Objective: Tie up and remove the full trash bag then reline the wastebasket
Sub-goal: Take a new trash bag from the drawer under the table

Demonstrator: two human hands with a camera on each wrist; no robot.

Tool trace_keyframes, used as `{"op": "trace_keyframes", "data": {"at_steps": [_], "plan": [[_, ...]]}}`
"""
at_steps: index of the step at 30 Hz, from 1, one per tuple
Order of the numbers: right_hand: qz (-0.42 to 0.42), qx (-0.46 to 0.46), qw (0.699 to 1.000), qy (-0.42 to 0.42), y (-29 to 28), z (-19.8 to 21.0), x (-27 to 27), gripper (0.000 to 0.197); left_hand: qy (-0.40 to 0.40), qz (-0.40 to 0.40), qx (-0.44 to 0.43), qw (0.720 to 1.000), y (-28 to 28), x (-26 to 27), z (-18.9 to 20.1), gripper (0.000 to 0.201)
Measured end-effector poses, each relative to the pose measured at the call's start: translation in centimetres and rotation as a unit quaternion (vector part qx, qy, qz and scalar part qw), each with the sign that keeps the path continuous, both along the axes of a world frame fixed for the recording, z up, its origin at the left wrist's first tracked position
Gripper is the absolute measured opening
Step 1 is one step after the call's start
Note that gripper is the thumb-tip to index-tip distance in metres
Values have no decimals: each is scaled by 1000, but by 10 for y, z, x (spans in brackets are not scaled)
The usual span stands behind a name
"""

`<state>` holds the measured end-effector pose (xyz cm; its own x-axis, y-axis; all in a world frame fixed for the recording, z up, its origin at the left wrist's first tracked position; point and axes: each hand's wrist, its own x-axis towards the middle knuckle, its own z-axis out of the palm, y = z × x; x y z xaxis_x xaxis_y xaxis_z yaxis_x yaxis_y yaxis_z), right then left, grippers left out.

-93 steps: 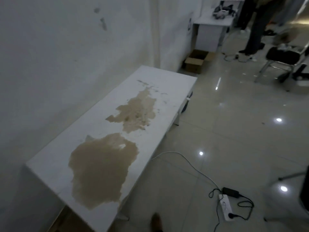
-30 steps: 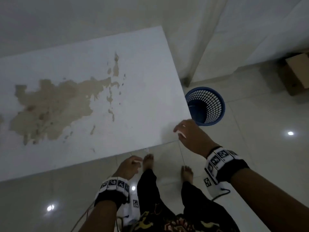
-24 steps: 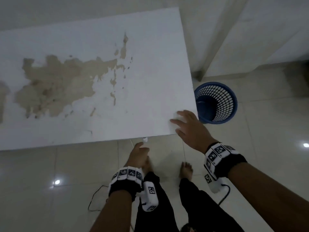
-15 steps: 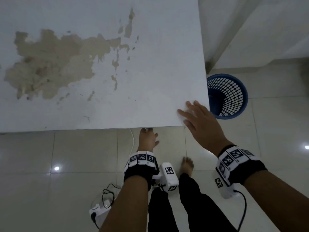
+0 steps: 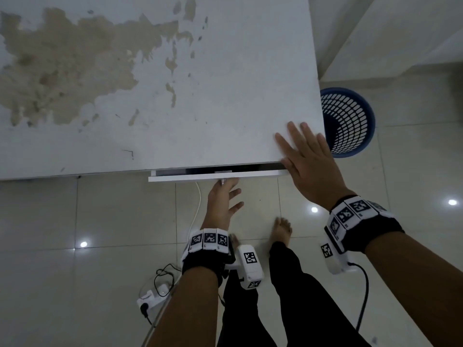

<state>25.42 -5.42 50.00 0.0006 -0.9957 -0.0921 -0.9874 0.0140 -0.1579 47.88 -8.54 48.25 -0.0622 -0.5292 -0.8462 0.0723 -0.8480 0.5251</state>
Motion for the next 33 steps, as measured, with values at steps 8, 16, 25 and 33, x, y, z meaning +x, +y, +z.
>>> {"op": "trace_keyframes", "data": {"at_steps": [8, 16, 25, 33], "plan": [[-1, 6, 1000, -11, -1, 0, -2, 54, -30, 37, 17, 999, -2, -10, 8, 32], [4, 0, 1000, -21, -1, 0, -1, 55, -6, 42, 53, 998, 49, 7, 4, 22], [-198, -185, 925, -268, 22, 27, 64, 11, 53, 89, 65, 993, 64, 17, 0, 23], [-346, 201, 833, -382, -32, 1, 92, 37, 113, 88, 62, 988, 65, 33, 1, 67]]}}
